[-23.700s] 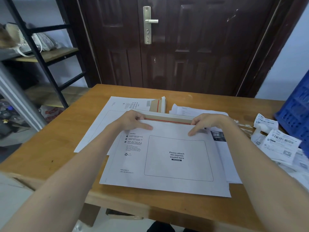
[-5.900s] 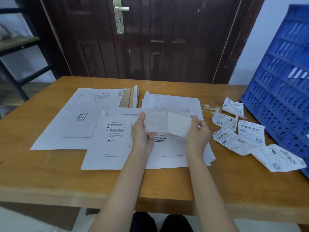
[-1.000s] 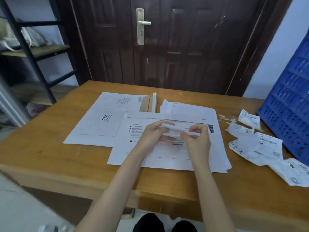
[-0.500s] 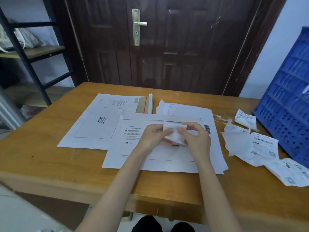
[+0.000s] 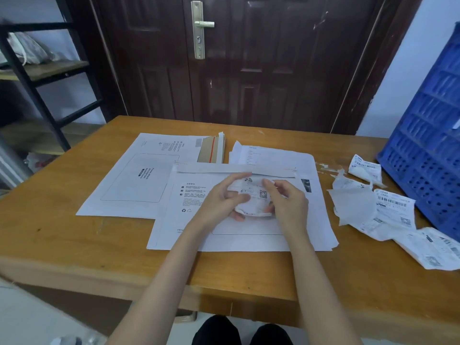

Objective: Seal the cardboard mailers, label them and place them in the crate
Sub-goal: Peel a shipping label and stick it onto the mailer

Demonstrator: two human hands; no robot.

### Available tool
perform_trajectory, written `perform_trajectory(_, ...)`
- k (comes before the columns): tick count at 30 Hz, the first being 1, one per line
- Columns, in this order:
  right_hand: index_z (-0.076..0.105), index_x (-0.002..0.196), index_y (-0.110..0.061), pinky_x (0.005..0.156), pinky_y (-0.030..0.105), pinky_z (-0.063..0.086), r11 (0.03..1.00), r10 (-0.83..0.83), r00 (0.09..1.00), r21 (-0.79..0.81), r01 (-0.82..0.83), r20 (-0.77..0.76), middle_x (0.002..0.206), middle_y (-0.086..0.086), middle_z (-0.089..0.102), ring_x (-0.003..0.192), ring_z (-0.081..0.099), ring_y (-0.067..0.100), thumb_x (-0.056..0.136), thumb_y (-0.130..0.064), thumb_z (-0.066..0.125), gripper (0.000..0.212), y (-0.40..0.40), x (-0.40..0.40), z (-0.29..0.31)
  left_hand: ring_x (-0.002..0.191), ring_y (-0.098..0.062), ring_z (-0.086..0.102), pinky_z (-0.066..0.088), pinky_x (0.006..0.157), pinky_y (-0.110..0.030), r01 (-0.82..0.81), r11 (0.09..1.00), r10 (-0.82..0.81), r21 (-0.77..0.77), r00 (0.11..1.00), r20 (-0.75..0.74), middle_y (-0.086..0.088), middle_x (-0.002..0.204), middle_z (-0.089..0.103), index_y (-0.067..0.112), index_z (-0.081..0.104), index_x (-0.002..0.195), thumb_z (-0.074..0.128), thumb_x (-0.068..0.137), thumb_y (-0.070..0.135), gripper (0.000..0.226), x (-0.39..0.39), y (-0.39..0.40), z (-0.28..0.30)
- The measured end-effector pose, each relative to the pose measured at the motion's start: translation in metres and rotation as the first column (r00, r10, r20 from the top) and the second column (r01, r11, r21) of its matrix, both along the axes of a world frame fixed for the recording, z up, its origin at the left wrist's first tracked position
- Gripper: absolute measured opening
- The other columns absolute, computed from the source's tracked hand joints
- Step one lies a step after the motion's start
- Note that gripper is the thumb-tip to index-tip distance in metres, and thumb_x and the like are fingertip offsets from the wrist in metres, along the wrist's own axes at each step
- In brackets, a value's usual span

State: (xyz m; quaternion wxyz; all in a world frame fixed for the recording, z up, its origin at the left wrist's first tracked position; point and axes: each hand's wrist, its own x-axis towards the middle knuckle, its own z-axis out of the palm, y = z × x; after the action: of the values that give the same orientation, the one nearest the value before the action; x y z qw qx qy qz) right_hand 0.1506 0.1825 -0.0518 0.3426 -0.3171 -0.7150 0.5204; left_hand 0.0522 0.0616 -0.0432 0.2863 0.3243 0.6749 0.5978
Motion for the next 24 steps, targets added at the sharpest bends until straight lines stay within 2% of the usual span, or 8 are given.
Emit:
perform_trajectory(3,0.063,0.111,-0.023,0.052,0.021,0.052,0.989,0.033,0.996,-0.142,-0.044,-0.081,0.088,-0.001,0.071,0.052,0.064,0.009,0.091,-0.028,0.063,0.021,0.002,0.001,0.003,0.069,-0.030,0.071,0.056,0.057,-0.032,0.027,1.000,-0.026,-0.013,0.999,0.036,-0.008,0.088,0.073,0.020,0.064,0.109,0.043,0.096,0.010,0.027,0.004,0.003,0.010)
perform_trajectory(5,0.059,0.115,-0.023,0.048,0.015,0.048,0.964,0.019,0.987,-0.261,-0.061,-0.158,0.089,-0.005,0.069,0.054,0.064,0.007,0.092,-0.021,0.062,0.023,0.003,0.002,0.008,0.074,-0.028,0.070,0.052,0.053,-0.029,-0.009,0.999,0.011,-0.043,0.999,0.034,-0.011,0.091,0.071,0.017,0.067,0.100,0.042,0.094,0.015,0.026,0.003,0.010,0.009)
perform_trajectory(10,0.067,0.105,-0.014,0.055,0.010,0.043,0.955,0.044,0.982,-0.280,-0.095,-0.183,0.084,-0.003,0.066,0.049,0.059,0.010,0.085,-0.028,0.063,0.025,0.002,0.001,0.012,0.076,-0.022,0.057,0.039,0.071,-0.033,-0.112,0.993,0.114,0.034,0.993,-0.035,-0.030,0.096,0.062,0.006,0.069,0.095,0.058,0.080,0.047,0.044,-0.002,0.017,-0.001)
perform_trajectory(13,0.062,0.107,-0.024,0.059,0.019,0.044,0.968,0.140,0.984,-0.194,-0.160,-0.113,0.084,-0.003,0.066,0.062,0.058,0.006,0.072,-0.035,0.065,0.037,0.000,0.001,0.008,0.075,-0.027,0.060,0.042,0.071,-0.037,-0.206,0.974,0.204,0.095,0.979,0.025,-0.031,0.096,0.063,0.000,0.066,0.092,0.061,0.074,0.058,0.061,-0.002,0.017,-0.008)
perform_trajectory(16,0.061,0.103,-0.030,0.065,0.024,0.047,0.982,0.133,0.990,-0.130,-0.138,-0.045,0.092,-0.004,0.065,0.073,0.060,0.013,0.075,-0.029,0.078,0.032,0.001,-0.001,0.002,0.071,-0.032,0.060,0.044,0.068,-0.039,-0.252,0.959,0.253,0.130,0.967,0.013,-0.031,0.090,0.064,-0.002,0.066,0.088,0.059,0.075,0.061,0.064,0.001,0.019,-0.012)
perform_trajectory(20,0.070,0.085,-0.021,0.056,0.023,0.040,0.982,0.103,0.986,-0.143,-0.122,-0.133,0.075,0.002,0.065,0.058,0.050,0.010,0.084,-0.032,0.070,0.011,0.001,-0.002,0.003,0.061,-0.019,0.048,0.036,0.062,-0.034,-0.274,0.954,0.279,0.122,0.960,-0.026,-0.023,0.066,0.056,-0.005,0.057,0.074,0.056,0.086,0.053,0.060,0.003,0.018,-0.016)
perform_trajectory(22,0.071,0.082,-0.017,0.050,0.022,0.038,0.984,0.085,0.989,-0.143,-0.103,-0.125,0.069,0.011,0.063,0.049,0.044,0.011,0.089,-0.037,0.064,0.023,0.001,-0.001,0.003,0.057,-0.018,0.044,0.034,0.059,-0.034,-0.284,0.952,0.292,0.115,0.955,-0.056,-0.013,0.063,0.053,-0.001,0.055,0.072,0.054,0.092,0.042,0.048,0.005,0.017,-0.017)
perform_trajectory(24,0.071,0.081,-0.011,0.047,0.020,0.038,0.983,0.073,0.992,-0.159,-0.089,-0.107,0.062,0.012,0.061,0.044,0.042,0.009,0.092,-0.040,0.058,0.033,0.000,-0.001,0.004,0.060,-0.028,0.051,0.041,0.059,-0.037,-0.261,0.958,0.272,0.117,0.959,-0.084,-0.008,0.075,0.064,0.011,0.064,0.090,0.053,0.090,0.042,0.033,0.006,0.015,-0.016)
